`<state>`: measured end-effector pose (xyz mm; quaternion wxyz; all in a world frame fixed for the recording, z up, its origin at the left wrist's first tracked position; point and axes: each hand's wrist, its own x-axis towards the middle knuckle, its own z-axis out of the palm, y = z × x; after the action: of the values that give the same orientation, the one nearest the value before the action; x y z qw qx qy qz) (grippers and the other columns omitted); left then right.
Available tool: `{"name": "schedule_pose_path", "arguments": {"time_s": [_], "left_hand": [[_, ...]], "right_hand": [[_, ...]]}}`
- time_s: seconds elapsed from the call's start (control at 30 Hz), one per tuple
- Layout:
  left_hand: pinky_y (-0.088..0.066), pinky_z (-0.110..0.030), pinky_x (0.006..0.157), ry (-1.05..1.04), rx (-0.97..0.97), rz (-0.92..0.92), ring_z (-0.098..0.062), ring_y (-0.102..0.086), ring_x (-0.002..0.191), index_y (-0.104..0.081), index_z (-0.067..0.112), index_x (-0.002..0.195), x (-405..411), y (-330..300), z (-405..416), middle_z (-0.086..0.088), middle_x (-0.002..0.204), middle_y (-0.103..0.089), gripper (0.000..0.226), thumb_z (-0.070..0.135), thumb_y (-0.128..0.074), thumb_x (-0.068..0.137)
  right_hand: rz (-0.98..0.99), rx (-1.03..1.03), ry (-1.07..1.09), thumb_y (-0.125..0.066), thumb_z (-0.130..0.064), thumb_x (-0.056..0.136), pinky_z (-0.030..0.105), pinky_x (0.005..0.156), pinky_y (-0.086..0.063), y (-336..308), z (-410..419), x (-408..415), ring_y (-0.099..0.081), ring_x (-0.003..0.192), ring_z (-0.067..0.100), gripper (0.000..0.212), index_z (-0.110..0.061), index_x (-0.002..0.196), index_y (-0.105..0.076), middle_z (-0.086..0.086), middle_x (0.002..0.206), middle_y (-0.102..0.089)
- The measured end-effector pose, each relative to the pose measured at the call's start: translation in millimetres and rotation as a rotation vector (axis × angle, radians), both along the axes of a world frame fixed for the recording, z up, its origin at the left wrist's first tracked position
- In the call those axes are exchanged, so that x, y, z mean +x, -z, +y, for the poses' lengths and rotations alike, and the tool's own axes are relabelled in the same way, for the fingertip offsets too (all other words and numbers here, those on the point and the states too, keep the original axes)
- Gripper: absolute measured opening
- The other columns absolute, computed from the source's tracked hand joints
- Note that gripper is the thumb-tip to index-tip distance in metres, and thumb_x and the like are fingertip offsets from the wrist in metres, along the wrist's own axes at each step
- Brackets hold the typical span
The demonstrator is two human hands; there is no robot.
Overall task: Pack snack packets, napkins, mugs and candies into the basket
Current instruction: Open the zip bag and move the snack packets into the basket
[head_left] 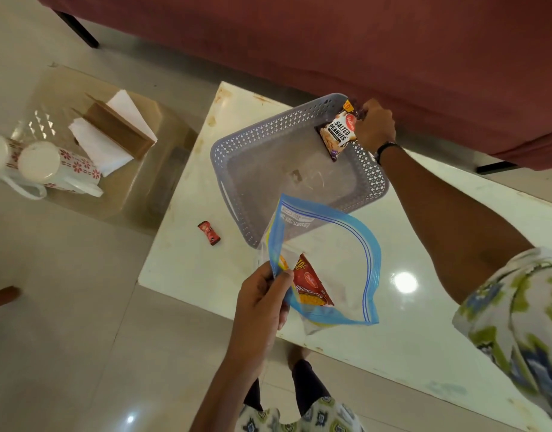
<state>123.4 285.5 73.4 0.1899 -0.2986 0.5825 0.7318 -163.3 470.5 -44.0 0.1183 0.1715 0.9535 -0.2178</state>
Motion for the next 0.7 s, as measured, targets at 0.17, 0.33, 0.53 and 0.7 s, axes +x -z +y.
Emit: {"name": "schedule_pose_path", "arguments": {"time_s": [0.17, 0.33, 0.53, 0.7], "left_hand": [[-0.023, -0.016, 0.037, 0.004, -0.036, 0.003, -0.007, -0.027, 0.039, -0.046, 0.004, 0.067, 5.0, 1.4, -1.1, -0.001, 0.051, -0.035, 0.027, 0.007, -0.049, 0.094], [-0.023, -0.02, 0.041, -0.025, -0.117, -0.014, -0.008, -0.027, 0.044, -0.045, 0.003, 0.067, 14.2, 1.0, 1.3, -0.001, 0.052, -0.034, 0.027, 0.007, -0.05, 0.093], [-0.028, -0.015, 0.039, -0.01, -0.138, 0.017, -0.004, -0.031, 0.042, -0.049, 0.008, 0.065, 25.9, 3.1, 5.5, 0.008, 0.048, -0.039, 0.028, 0.008, -0.051, 0.093], [-0.029, -0.017, 0.04, 0.0, -0.163, 0.053, -0.007, -0.031, 0.043, -0.045, 0.011, 0.061, 36.1, 6.7, 8.1, 0.003, 0.049, -0.037, 0.032, 0.007, -0.052, 0.092]], "right_hand": [[0.234, -0.099, -0.042, -0.054, -0.011, 0.085, 0.041, 0.09, -0.046, -28.0, -0.7, 27.2, -0.051, 0.113, 0.028, 0.036, -0.008, 0.12, -0.051, 0.013, 0.124, -0.054], [-0.012, -0.538, -0.372, -0.062, -0.009, 0.087, 0.011, 0.069, -0.05, -126.3, -15.7, 122.7, -0.061, 0.061, -0.005, 0.006, -0.007, 0.091, -0.066, 0.0, 0.076, -0.067], [-0.61, -0.197, -0.643, -0.056, -0.005, 0.087, 0.029, 0.078, -0.049, -98.7, -49.6, 207.7, -0.067, 0.093, 0.025, 0.015, -0.003, 0.096, -0.068, 0.013, 0.095, -0.07], [-0.63, 0.115, -0.66, -0.047, -0.014, 0.092, 0.038, 0.089, -0.046, -42.4, -56.8, 234.0, -0.055, 0.113, 0.038, 0.029, 0.003, 0.115, -0.054, 0.022, 0.12, -0.057]]}}
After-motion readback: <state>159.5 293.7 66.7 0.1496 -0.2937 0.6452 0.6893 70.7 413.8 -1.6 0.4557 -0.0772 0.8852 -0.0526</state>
